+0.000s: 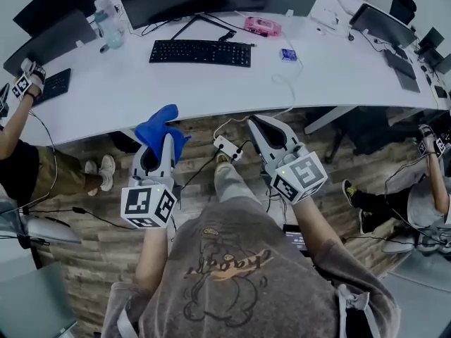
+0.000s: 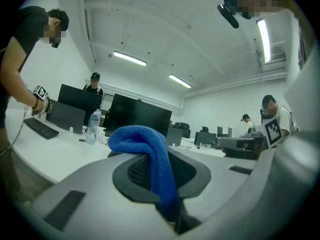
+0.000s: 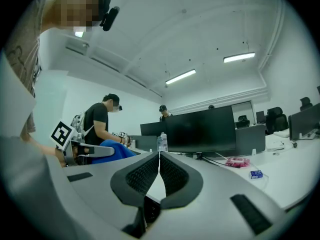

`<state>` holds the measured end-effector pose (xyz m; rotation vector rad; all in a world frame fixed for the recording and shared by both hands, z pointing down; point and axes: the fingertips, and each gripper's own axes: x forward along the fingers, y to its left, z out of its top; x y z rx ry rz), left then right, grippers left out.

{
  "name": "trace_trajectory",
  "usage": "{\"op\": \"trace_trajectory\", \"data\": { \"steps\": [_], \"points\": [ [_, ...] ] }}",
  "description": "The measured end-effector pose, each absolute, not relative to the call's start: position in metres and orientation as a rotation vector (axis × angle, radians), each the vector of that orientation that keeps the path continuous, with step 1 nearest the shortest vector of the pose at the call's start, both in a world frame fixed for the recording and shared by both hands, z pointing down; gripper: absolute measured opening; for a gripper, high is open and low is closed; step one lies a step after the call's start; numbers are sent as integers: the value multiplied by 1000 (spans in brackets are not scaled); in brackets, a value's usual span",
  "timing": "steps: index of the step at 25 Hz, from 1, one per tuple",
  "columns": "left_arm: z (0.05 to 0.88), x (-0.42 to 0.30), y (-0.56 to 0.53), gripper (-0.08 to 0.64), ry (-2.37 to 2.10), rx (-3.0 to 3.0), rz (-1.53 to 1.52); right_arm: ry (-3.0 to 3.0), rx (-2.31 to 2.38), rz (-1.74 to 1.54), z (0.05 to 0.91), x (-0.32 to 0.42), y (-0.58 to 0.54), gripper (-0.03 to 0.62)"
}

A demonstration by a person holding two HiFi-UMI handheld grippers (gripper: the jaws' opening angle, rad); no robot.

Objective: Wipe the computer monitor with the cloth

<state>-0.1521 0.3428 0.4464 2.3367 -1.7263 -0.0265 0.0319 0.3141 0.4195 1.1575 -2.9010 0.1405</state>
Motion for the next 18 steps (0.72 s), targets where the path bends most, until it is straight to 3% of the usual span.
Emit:
{"op": "trace_trajectory", "data": {
  "steps": [18],
  "points": [
    [441, -180, 189, 48, -1722, 2230, -164, -2874, 1080, 127, 423, 18, 156, 23]
  ]
}}
